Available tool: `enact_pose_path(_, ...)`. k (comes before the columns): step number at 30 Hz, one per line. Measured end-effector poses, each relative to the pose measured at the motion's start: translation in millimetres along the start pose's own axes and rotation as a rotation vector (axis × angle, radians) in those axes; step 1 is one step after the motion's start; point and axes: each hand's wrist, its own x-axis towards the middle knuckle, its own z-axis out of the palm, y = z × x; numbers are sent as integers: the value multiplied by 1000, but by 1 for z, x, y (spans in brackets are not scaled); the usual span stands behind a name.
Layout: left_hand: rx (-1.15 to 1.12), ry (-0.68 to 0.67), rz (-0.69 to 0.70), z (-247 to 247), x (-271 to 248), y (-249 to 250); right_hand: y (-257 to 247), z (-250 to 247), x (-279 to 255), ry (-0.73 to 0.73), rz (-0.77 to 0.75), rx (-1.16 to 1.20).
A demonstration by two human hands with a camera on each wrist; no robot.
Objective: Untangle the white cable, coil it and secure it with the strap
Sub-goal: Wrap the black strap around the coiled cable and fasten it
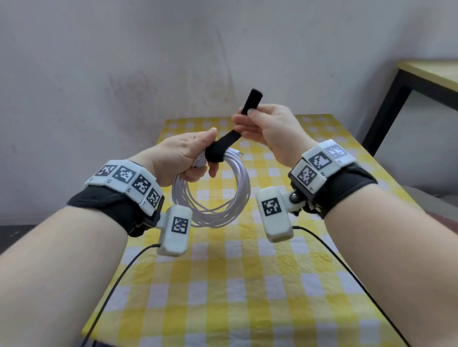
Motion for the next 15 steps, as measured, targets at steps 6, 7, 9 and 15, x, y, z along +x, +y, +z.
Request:
enact_pose_path(6, 71, 11, 68, 3, 1, -2, 23, 0, -5, -127, 265, -158)
enact_pose_path(7, 81, 24, 52, 3, 0, -3, 23, -1, -6, -142, 297, -159)
enact_pose_path(9, 106, 35, 17, 2, 0, -6, 21, -1, -8, -182, 354, -115)
enact_pose_path(15, 127, 95, -23, 0, 3, -5, 15, 5, -15, -217, 341, -58)
